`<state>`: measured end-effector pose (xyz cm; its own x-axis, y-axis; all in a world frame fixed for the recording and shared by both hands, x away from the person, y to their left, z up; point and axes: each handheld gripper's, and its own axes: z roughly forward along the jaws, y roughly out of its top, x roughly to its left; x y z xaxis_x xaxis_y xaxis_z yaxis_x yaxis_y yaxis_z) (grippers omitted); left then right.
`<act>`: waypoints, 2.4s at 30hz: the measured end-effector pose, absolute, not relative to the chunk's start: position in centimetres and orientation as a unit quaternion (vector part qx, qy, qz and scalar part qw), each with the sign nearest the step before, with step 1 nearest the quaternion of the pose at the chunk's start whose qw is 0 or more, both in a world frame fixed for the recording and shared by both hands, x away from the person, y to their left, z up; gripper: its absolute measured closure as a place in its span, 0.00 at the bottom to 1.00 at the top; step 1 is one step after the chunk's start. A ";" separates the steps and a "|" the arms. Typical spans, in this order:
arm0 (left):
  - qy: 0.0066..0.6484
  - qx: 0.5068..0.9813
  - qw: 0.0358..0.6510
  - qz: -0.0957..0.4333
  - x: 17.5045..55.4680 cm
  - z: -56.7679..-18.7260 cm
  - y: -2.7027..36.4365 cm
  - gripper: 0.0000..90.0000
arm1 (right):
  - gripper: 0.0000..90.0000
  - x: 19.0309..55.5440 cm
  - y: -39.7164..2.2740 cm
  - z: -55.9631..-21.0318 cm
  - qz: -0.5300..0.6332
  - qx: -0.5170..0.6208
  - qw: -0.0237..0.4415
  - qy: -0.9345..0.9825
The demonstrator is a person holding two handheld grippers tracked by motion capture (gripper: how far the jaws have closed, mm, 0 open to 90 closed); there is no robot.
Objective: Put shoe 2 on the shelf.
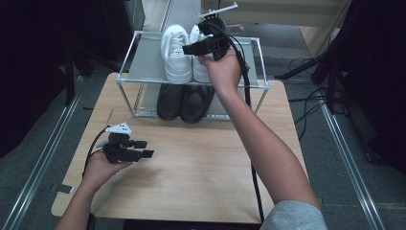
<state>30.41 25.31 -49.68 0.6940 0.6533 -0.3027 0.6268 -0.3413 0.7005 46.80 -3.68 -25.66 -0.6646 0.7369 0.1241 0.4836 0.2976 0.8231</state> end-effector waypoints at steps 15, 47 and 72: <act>0.394 0.813 0.428 0.008 30.5 -49.7 25.4 0.49 | 0.51 43.3 -5.7 -26.0 0.476 0.332 0.124 0.805; 0.386 0.822 0.418 0.016 30.4 -49.7 24.8 0.48 | 0.43 38.7 -10.9 -36.2 0.494 0.280 0.071 0.820; 0.383 0.828 0.410 0.012 30.5 -49.9 24.3 0.47 | 0.44 32.5 -15.7 -43.4 0.501 0.265 0.067 0.821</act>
<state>30.50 24.34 -49.90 0.7062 0.6439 -0.2943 0.6242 -0.3701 0.6880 32.52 -15.73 -43.42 -0.8502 0.5026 0.1567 0.3688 0.3562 0.8586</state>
